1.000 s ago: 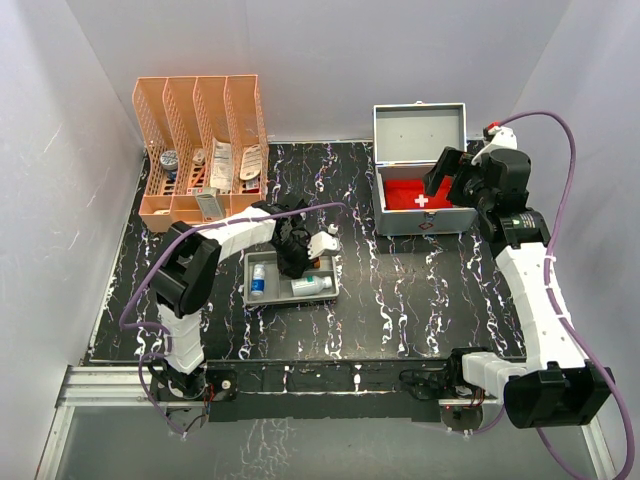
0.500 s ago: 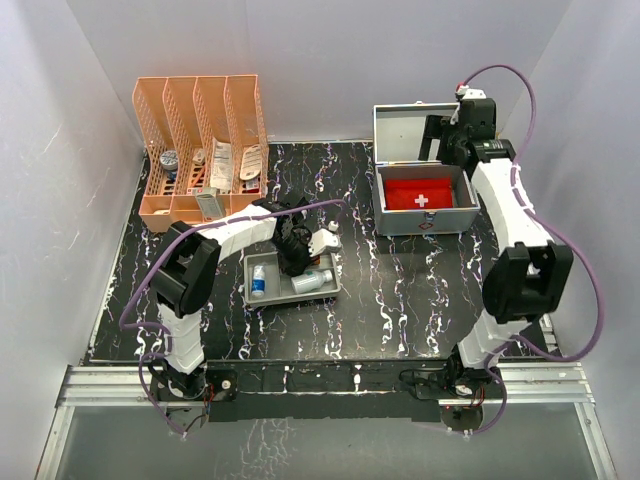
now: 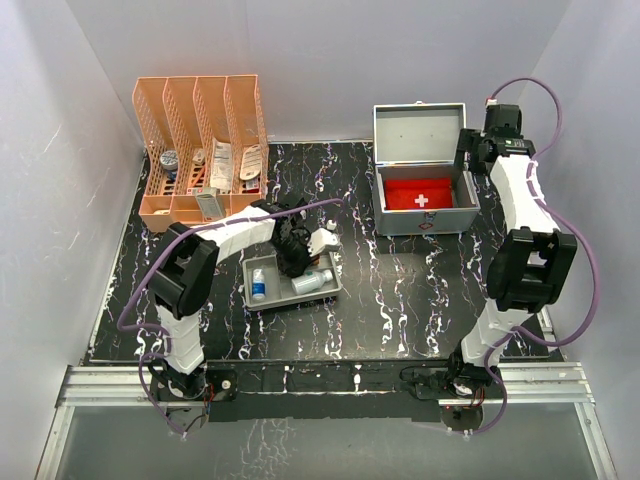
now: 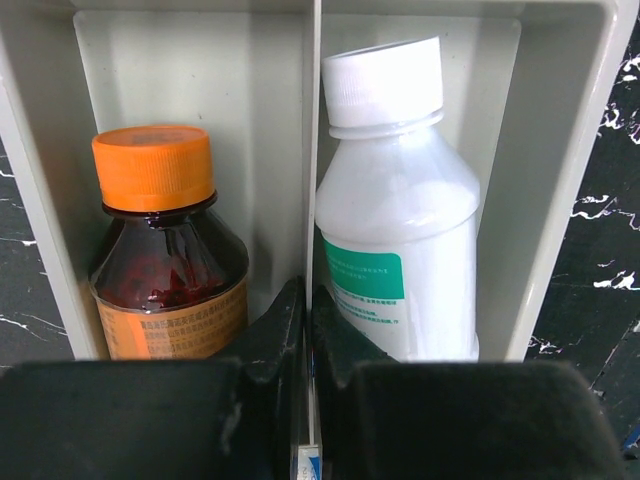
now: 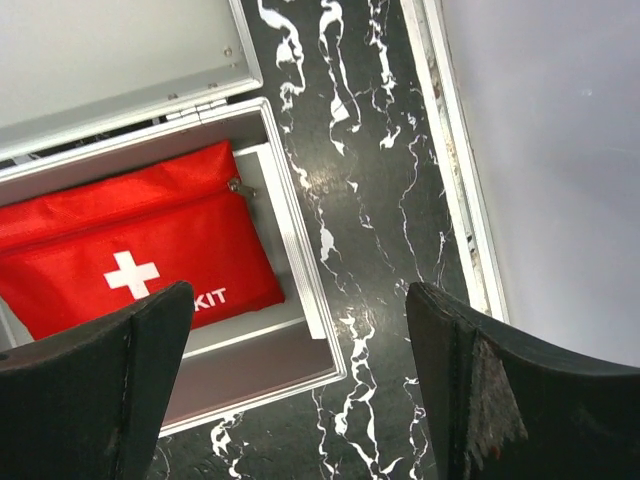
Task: Organize the medicine kit
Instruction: Move the medicine box to the center of the board.
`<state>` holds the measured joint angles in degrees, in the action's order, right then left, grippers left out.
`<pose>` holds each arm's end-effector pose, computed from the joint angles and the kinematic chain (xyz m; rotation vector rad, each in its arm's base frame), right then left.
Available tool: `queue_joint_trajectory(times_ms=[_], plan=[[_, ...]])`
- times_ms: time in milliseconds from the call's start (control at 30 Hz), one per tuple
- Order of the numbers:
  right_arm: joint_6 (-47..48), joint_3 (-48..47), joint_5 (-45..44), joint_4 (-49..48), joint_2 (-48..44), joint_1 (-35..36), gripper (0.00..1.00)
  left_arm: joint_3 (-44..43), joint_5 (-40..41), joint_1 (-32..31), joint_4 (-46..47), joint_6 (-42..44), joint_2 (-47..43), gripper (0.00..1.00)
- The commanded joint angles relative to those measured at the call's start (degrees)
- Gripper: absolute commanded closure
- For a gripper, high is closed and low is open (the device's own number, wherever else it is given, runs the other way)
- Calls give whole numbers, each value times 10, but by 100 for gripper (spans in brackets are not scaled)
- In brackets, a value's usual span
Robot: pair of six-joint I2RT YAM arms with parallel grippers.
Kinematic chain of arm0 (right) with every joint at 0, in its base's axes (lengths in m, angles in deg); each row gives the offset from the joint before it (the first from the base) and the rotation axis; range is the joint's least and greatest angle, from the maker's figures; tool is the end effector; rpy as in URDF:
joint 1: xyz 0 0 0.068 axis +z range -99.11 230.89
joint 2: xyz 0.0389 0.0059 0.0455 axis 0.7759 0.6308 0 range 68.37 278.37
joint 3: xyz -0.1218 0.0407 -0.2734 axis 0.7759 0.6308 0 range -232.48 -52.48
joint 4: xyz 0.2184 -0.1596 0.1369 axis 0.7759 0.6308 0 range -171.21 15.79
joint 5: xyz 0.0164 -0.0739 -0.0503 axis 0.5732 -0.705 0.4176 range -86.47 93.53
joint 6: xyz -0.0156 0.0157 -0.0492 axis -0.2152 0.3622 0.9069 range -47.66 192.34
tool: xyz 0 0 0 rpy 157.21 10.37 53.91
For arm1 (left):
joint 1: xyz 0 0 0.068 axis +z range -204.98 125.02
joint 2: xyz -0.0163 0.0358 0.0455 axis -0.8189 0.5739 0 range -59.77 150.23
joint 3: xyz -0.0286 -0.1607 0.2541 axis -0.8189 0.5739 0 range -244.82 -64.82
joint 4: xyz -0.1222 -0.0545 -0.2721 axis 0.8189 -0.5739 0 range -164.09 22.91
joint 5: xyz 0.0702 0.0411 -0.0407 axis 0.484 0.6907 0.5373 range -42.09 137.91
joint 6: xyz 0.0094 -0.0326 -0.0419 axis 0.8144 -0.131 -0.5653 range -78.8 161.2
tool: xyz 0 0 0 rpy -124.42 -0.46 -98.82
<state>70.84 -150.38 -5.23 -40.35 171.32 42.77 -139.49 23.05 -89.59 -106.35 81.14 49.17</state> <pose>0.4497 -0.0697 0.3561 0.2719 2.3571 -0.2367 0.3358 -0.2500 0.1764 1.7526 2.1563 -0.5930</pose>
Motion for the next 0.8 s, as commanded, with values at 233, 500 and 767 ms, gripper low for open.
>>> queue_joint_trajectory(times_ms=[233,500,767], plan=[[29,156,-31,-131,-84,3,16,22,-27,-1,-28,-20,-45,100],[61,251,-13,-264,-122,1,17,30,-27,-1,-29,-31,-55,100],[67,250,4,-297,-77,-10,20,46,-26,-1,-25,-41,-73,100]])
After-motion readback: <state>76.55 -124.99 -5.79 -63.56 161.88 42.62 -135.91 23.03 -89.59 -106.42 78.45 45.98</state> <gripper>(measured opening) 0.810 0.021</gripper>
